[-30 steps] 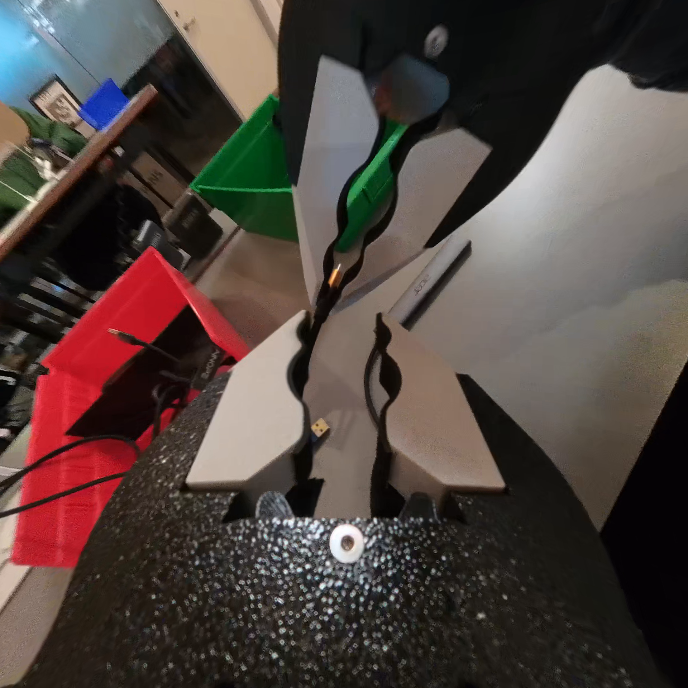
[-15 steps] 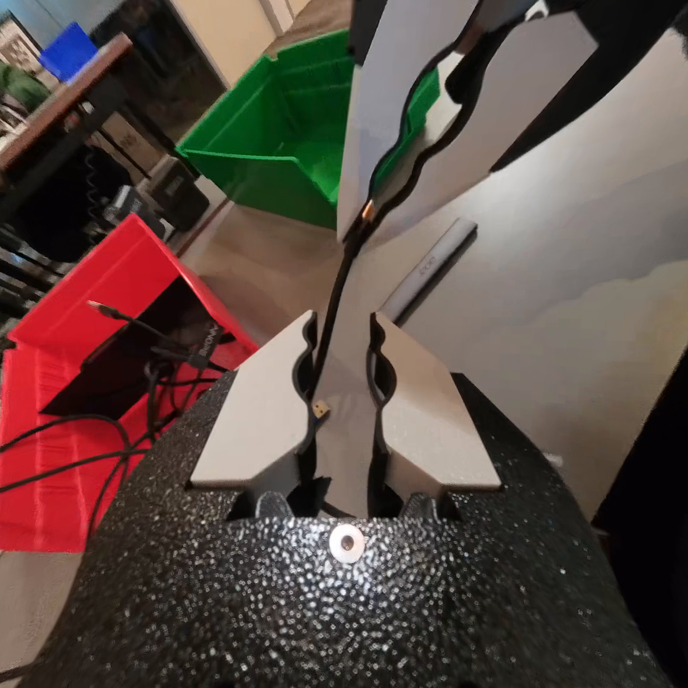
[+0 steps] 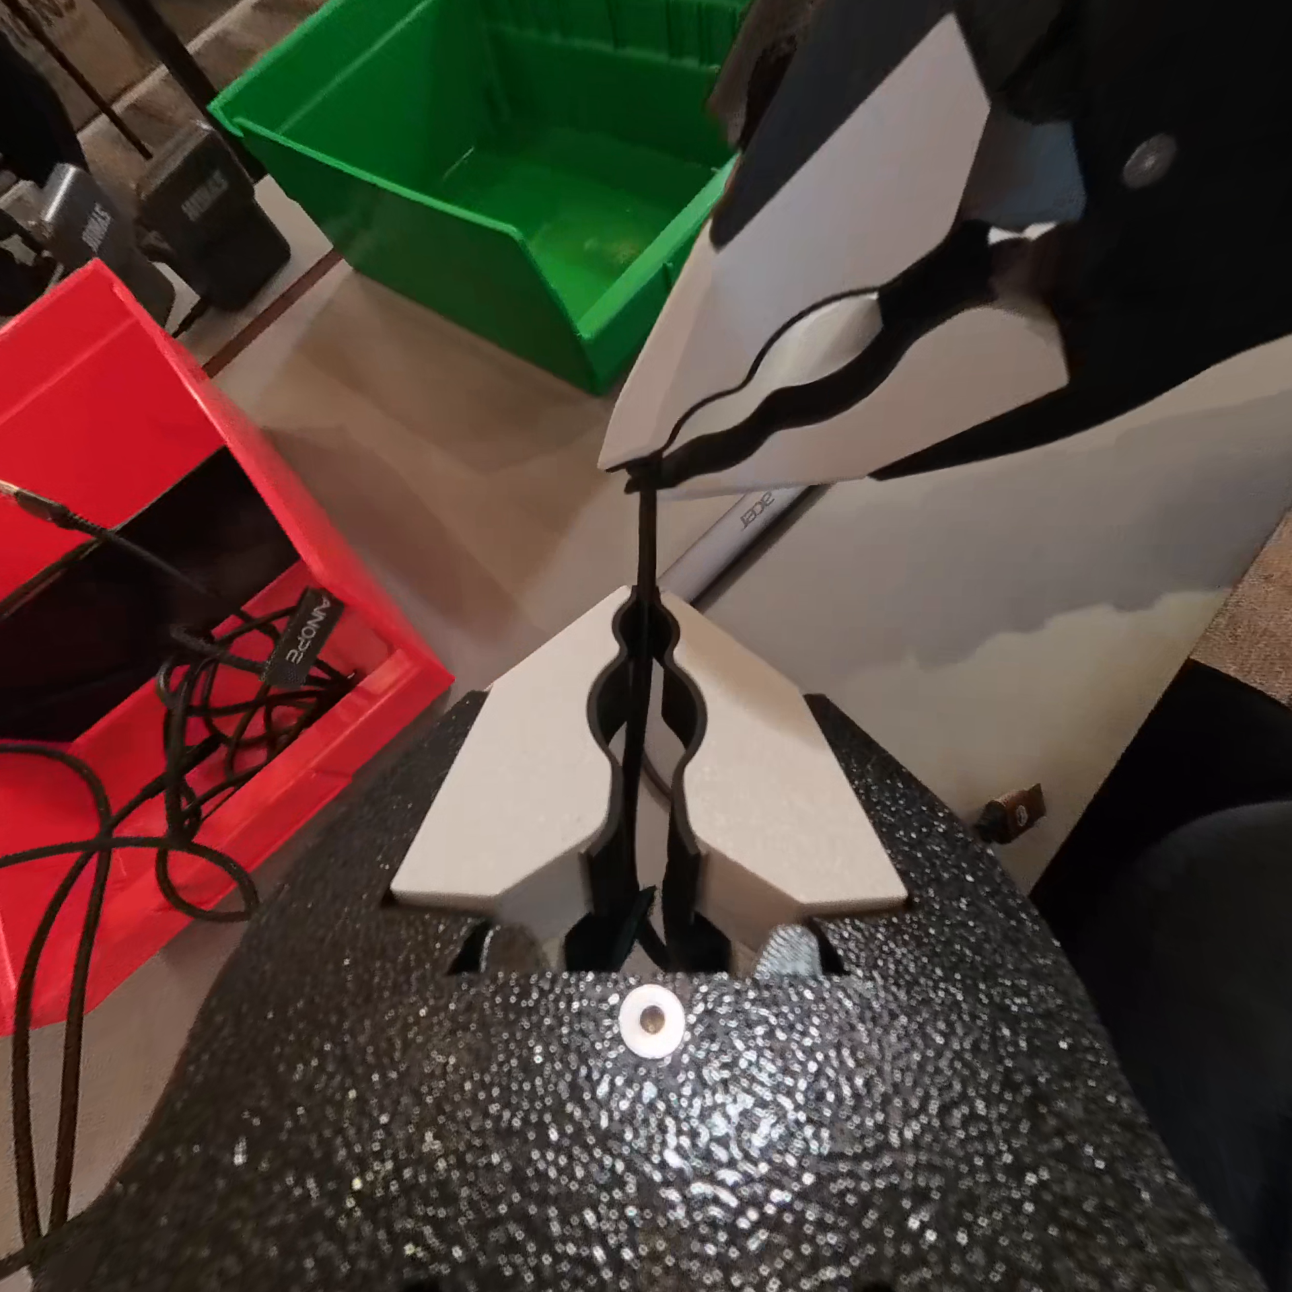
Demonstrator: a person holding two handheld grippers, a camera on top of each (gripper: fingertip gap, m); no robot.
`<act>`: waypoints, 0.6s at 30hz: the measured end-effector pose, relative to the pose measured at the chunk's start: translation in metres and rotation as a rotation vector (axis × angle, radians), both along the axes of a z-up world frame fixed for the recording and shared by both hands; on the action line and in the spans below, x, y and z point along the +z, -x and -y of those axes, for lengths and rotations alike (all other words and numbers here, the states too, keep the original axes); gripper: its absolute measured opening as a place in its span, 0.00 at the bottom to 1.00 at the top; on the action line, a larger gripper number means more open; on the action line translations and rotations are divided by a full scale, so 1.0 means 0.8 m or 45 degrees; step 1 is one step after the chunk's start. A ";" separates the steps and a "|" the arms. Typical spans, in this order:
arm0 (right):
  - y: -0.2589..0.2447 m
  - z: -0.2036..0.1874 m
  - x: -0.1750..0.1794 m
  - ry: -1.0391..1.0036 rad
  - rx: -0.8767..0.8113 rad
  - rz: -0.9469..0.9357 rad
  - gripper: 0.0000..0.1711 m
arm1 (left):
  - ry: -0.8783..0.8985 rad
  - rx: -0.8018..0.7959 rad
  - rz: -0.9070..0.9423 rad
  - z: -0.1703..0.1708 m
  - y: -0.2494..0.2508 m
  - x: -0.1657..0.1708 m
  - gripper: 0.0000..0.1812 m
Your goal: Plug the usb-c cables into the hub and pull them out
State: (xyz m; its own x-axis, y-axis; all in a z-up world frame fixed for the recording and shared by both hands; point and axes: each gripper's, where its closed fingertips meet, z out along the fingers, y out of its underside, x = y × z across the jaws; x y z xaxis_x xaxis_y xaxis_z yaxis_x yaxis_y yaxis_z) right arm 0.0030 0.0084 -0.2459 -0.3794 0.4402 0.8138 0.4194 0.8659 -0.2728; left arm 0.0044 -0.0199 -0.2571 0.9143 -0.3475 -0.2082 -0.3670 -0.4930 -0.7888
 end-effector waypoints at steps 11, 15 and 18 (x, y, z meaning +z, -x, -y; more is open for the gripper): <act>-0.067 -0.038 0.046 0.483 0.029 -0.450 0.03 | -0.393 -0.249 0.600 0.020 -0.011 0.105 0.28; -0.119 -0.075 0.056 0.922 -0.032 -0.642 0.03 | -0.326 -0.250 0.701 0.012 0.011 0.091 0.24; -0.142 -0.094 0.031 0.949 -0.121 -0.583 0.03 | -0.176 -0.299 0.572 -0.005 -0.012 0.046 0.25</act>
State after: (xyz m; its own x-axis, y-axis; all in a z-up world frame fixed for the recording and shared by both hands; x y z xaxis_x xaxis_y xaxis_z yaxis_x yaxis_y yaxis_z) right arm 0.1170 0.0835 -0.2214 -0.0210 0.9307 0.3652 0.1911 0.3623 -0.9123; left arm 0.0143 -0.0159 -0.2205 0.8246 -0.5511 0.1283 -0.0656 -0.3183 -0.9457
